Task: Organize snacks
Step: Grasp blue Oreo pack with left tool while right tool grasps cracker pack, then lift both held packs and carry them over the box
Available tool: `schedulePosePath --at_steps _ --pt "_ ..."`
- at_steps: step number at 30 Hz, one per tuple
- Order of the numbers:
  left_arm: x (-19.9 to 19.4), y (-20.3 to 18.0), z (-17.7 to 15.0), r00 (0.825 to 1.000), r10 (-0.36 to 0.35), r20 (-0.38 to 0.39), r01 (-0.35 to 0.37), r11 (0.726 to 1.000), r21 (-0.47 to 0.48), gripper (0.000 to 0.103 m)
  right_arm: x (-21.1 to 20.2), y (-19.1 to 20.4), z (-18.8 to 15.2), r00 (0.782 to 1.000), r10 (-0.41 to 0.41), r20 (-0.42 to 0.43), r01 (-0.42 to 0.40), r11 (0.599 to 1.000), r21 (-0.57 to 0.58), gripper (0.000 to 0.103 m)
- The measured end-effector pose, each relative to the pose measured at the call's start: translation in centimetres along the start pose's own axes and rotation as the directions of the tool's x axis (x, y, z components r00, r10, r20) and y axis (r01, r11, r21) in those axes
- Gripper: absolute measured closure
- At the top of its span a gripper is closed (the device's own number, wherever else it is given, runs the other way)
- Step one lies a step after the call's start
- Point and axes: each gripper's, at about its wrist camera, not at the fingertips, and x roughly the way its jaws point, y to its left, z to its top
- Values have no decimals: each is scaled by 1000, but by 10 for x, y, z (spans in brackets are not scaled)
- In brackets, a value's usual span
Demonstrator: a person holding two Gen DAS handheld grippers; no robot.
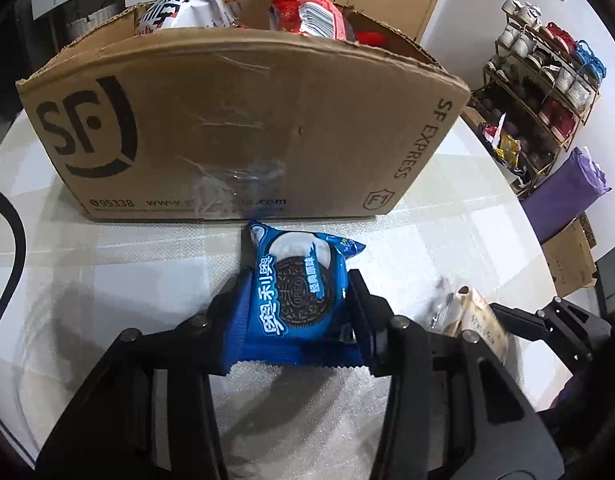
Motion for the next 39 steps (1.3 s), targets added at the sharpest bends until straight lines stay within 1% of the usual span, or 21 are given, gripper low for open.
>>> schedulePosePath --at_steps 1,6,7,10,11,12,13,16,19,25,27,31,35,38,39 --pt "-2 2 -2 1000 -6 0 6 1000 -3 61 -1 0 0 1000 -1 1 1 1000 0 43" --pt "3 2 12 1000 -13 1 13 1000 -4 61 0 0 0 1000 -6 5 6 1000 4 43" --pt "0 -4 1 1000 -13 0 13 1000 -2 61 0 0 1 1000 -7 7 7 1000 3 43" --pt "3 -9 4 1000 -7 5 7 1000 6 61 -1 0 1 1000 -8 16 8 1000 -2 43" --pt "-2 0 -8 1000 -9 7 9 1000 6 61 -1 0 1 1000 -8 19 8 1000 -2 43" --pt "-8 4 -11 1000 -9 8 9 1000 8 61 -1 1 1 1000 -8 23 8 1000 -3 43" --pt "-21 14 -19 1000 -6 13 5 1000 14 61 -2 1 1 999 -13 31 13 1000 -4 43" --pt "-34 12 -29 999 4 42 -5 999 34 61 -2 1 2 999 -16 45 17 1000 -2 43" --pt "-49 15 -34 998 -11 64 9 1000 29 61 -3 1 4 998 -6 57 5 1000 12 43" --pt "-75 17 -47 994 -15 104 13 1000 21 61 -13 4 7 995 2 101 -6 999 34 43" --pt "-91 20 -53 992 -16 121 14 1000 15 61 -17 5 8 993 6 121 -13 999 51 43" --pt "-127 23 -68 986 -13 164 10 1000 16 61 -31 19 10 984 18 175 -28 998 51 43" --pt "-165 17 -87 975 3 222 -10 1000 27 61 -48 37 11 971 40 235 -50 998 36 43" --pt "-195 23 -106 971 8 240 -12 1000 15 61 -59 49 10 962 63 265 -73 997 27 43" --pt "-201 25 -107 970 11 244 -14 1000 9 61 -63 55 8 959 71 275 -80 997 22 43"
